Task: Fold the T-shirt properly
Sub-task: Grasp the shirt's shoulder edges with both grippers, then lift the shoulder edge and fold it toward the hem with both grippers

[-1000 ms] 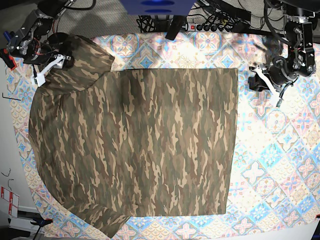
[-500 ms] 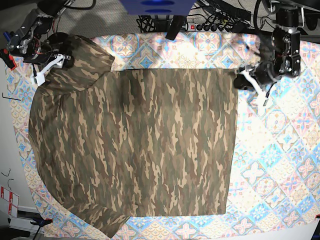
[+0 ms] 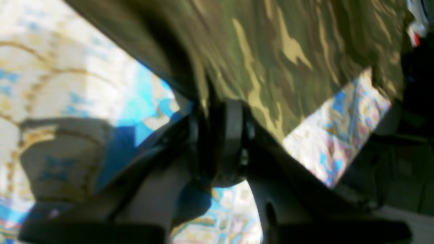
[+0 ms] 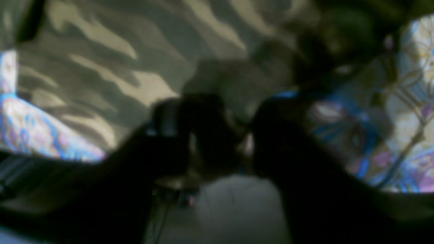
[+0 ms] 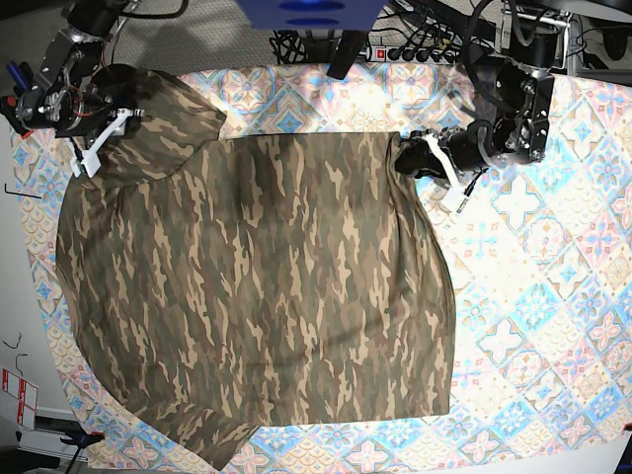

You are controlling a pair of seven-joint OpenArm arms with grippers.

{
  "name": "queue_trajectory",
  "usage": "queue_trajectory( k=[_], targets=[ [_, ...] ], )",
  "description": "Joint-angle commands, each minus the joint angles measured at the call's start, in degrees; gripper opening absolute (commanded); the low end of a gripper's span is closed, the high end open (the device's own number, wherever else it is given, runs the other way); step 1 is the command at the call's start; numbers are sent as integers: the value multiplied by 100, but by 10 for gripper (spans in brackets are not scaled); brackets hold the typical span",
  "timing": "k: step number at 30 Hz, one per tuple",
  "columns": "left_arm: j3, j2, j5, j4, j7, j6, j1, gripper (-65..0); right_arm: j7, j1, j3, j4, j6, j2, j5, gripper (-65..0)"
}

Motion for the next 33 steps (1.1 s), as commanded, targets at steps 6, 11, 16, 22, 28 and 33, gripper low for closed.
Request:
queue_trajectory(
  k=[6, 11, 16, 22, 28, 33],
  targets=[
    [-1, -70, 152, 6, 209, -44, 29, -569, -234, -67, -300, -134, 161, -253, 473, -614],
    [7, -123, 152, 33, 209, -53, 117, -650, -207, -67, -239, -90, 161, -156, 473, -639],
    [-63, -369, 135, 288, 209, -189, 275, -650, -128, -243, 245, 367, 161, -139, 473, -639],
    [-353, -518, 108, 490, 209, -189, 521, -650, -76, -463, 421, 666, 161, -139, 473, -639],
    [-731, -518, 108, 516, 209, -189, 671, -650, 91, -516, 447, 675, 161, -139, 473, -639],
    [-916, -650, 99, 1281, 227, -189, 1040, -650, 171, -525, 895, 675, 161, -148, 473, -639]
  ],
)
